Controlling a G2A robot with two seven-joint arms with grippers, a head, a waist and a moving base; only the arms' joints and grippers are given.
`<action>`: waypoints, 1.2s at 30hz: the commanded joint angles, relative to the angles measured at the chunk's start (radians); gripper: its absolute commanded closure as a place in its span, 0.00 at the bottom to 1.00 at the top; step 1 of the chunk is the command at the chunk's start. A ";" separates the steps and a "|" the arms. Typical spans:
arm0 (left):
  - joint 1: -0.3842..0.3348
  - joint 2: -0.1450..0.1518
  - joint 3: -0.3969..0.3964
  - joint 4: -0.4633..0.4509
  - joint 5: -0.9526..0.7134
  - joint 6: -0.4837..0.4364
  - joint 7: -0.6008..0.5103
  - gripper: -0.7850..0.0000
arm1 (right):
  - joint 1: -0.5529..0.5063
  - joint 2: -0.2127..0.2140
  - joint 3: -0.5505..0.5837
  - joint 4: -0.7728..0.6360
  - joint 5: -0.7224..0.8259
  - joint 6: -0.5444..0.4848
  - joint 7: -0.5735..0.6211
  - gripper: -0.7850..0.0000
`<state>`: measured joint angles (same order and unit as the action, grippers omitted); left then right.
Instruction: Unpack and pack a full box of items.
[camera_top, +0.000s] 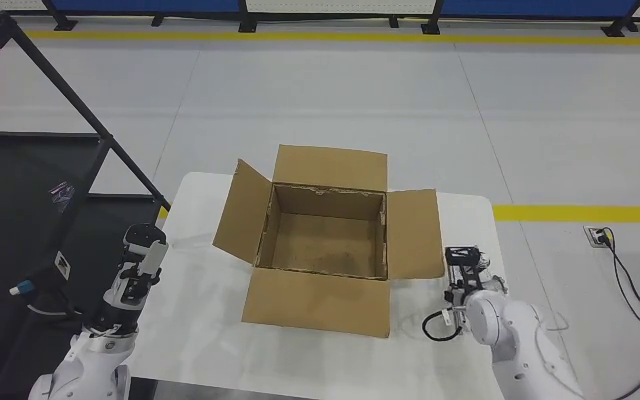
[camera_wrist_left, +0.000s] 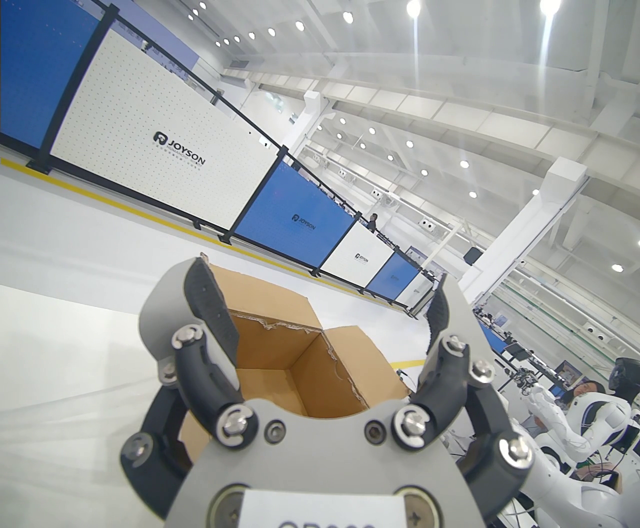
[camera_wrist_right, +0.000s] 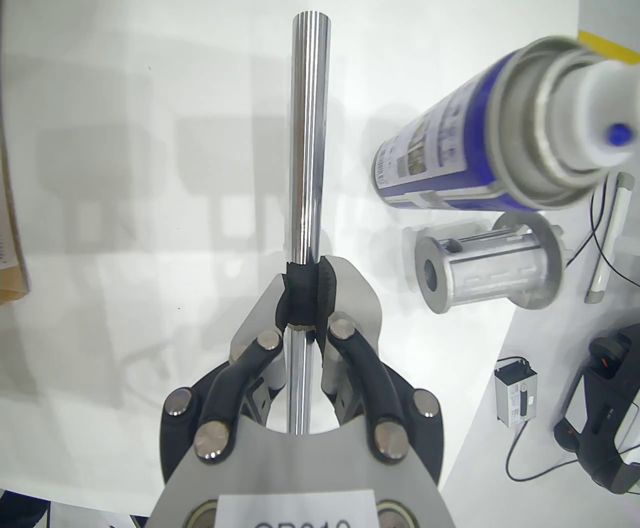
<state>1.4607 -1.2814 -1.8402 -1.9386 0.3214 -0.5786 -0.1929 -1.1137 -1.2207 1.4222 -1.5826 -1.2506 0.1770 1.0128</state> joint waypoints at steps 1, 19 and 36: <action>0.000 0.000 0.000 0.000 0.000 0.000 0.000 0.00 | -0.048 0.005 0.044 -0.081 0.021 0.000 -0.017 1.00; 0.000 0.000 0.000 0.000 0.000 0.000 0.000 0.00 | -0.129 -0.003 0.088 -0.568 0.055 0.160 -0.140 1.00; 0.000 0.000 0.000 0.000 0.000 0.000 0.000 0.00 | 0.519 -0.119 -0.513 0.000 0.105 0.060 -0.109 1.00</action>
<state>1.4607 -1.2814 -1.8402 -1.9386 0.3214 -0.5786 -0.1929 -0.6470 -1.3267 0.9581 -1.6554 -1.1600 0.2526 0.9037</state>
